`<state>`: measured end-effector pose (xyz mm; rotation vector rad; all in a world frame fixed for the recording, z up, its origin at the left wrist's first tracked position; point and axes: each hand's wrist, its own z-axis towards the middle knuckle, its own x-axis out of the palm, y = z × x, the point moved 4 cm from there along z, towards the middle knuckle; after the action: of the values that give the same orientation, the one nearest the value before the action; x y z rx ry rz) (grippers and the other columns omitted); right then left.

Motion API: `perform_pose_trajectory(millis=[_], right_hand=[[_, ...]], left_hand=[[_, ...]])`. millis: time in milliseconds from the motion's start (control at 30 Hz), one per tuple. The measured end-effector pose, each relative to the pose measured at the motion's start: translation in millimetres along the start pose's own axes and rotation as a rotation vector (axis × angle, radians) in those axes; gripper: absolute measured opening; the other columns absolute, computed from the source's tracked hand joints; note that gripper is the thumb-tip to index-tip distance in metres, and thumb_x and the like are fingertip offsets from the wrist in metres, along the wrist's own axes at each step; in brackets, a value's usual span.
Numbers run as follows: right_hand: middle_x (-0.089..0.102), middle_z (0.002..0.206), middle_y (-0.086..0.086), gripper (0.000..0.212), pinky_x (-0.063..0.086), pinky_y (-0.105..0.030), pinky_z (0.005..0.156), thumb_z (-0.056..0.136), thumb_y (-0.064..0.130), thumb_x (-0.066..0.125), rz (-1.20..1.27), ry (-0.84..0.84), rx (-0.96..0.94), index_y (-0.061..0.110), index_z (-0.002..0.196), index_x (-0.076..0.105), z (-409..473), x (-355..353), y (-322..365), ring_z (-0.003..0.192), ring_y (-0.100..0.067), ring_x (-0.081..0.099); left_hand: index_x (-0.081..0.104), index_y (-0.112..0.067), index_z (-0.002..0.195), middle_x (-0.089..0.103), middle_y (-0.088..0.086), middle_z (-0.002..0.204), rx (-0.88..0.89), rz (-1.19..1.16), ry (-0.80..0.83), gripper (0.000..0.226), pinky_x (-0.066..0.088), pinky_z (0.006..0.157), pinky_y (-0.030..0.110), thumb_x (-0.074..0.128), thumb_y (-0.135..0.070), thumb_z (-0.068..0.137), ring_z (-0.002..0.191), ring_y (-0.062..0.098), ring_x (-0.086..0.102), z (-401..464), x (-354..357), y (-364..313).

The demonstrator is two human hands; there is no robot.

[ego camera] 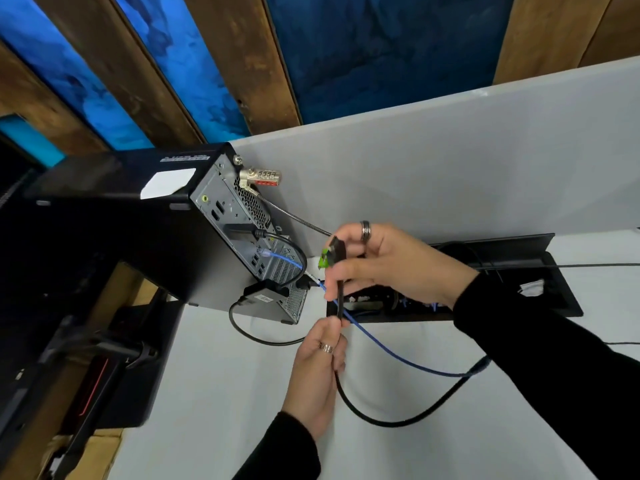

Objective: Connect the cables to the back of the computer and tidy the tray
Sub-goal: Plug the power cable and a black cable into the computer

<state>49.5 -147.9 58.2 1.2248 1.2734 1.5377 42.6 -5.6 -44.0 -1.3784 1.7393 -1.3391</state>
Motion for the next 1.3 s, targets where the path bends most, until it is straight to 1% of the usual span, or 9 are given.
perform_pose_trajectory(millis=[233,400,467,567,667,733,900,1067,1300], right_hand=[[0.052,0.063,-0.002,0.005,0.054,-0.044,0.073,0.091,0.017,0.052,-0.181,-0.135,-0.130,0.019,0.089,0.056,13,-28,23,0.054,-0.012,0.048],[0.050,0.070,0.000,0.013,0.047,-0.030,0.068,0.096,0.017,0.042,-0.461,-0.150,-0.137,0.016,0.104,0.053,11,-31,21,0.063,-0.010,0.048],[0.050,0.070,0.003,0.016,0.048,-0.032,0.068,0.093,0.024,0.042,-0.540,-0.172,-0.122,0.021,0.105,0.053,11,-29,17,0.067,-0.009,0.049],[0.049,0.068,0.004,0.013,0.046,-0.035,0.066,0.094,0.027,0.043,-0.644,-0.203,-0.120,0.024,0.101,0.053,13,-27,14,0.064,-0.010,0.048],[0.051,0.061,0.014,0.009,0.038,-0.013,0.059,0.096,0.022,0.046,-0.711,-0.193,-0.142,0.028,0.097,0.052,15,-17,14,0.059,0.001,0.048],[0.054,0.061,0.022,0.009,0.037,-0.009,0.058,0.095,0.023,0.048,-0.723,-0.174,-0.134,0.031,0.094,0.052,18,-10,14,0.059,0.002,0.049],[0.055,0.064,0.006,0.005,0.042,-0.024,0.059,0.091,0.029,0.052,-0.701,-0.184,-0.143,0.028,0.087,0.054,25,0,12,0.057,-0.005,0.047],[0.057,0.061,-0.006,0.009,0.033,-0.018,0.050,0.089,0.031,0.055,-0.714,-0.256,-0.194,0.025,0.082,0.054,32,7,19,0.049,-0.007,0.041],[0.058,0.060,0.014,0.003,0.037,-0.011,0.054,0.089,0.029,0.055,-0.626,-0.300,-0.289,0.029,0.089,0.058,46,19,23,0.058,-0.001,0.052]], left_hand=[[0.056,-0.015,0.087,0.048,-0.018,0.059,0.162,0.322,-0.006,0.024,0.037,0.064,0.023,0.041,-0.030,0.098,0.057,0.003,0.040,13,9,12],[0.062,-0.031,0.088,0.053,-0.013,0.065,0.135,0.537,0.081,0.021,0.046,0.074,0.033,0.042,-0.030,0.096,0.068,0.011,0.050,23,-6,14],[0.061,-0.034,0.092,0.059,-0.013,0.075,0.179,0.648,0.077,0.015,0.049,0.079,0.026,0.049,-0.026,0.095,0.077,0.011,0.056,24,-13,-4],[0.060,-0.034,0.094,0.064,-0.011,0.085,0.411,0.751,0.001,0.019,0.043,0.066,0.011,0.054,-0.015,0.094,0.082,0.006,0.059,12,-17,-51],[0.058,-0.037,0.100,0.063,-0.011,0.092,0.724,0.797,-0.067,0.015,0.044,0.065,0.013,0.054,-0.027,0.090,0.087,0.009,0.059,-9,-13,-106],[0.058,-0.034,0.102,0.060,-0.009,0.095,0.941,0.780,-0.088,0.019,0.045,0.067,0.016,0.052,-0.021,0.089,0.086,0.009,0.058,-23,-11,-139],[0.057,-0.017,0.100,0.054,-0.010,0.099,1.291,0.923,-0.162,0.020,0.039,0.074,0.016,0.053,0.000,0.090,0.091,0.001,0.050,-33,-14,-208],[0.061,-0.019,0.101,0.057,-0.008,0.095,1.216,1.149,-0.228,0.016,0.038,0.082,0.015,0.052,-0.009,0.092,0.092,0.000,0.048,12,-27,-254],[0.067,-0.024,0.106,0.065,-0.013,0.101,0.787,1.169,-0.086,0.024,0.042,0.097,0.027,0.047,-0.027,0.095,0.102,0.004,0.057,61,-38,-266]])
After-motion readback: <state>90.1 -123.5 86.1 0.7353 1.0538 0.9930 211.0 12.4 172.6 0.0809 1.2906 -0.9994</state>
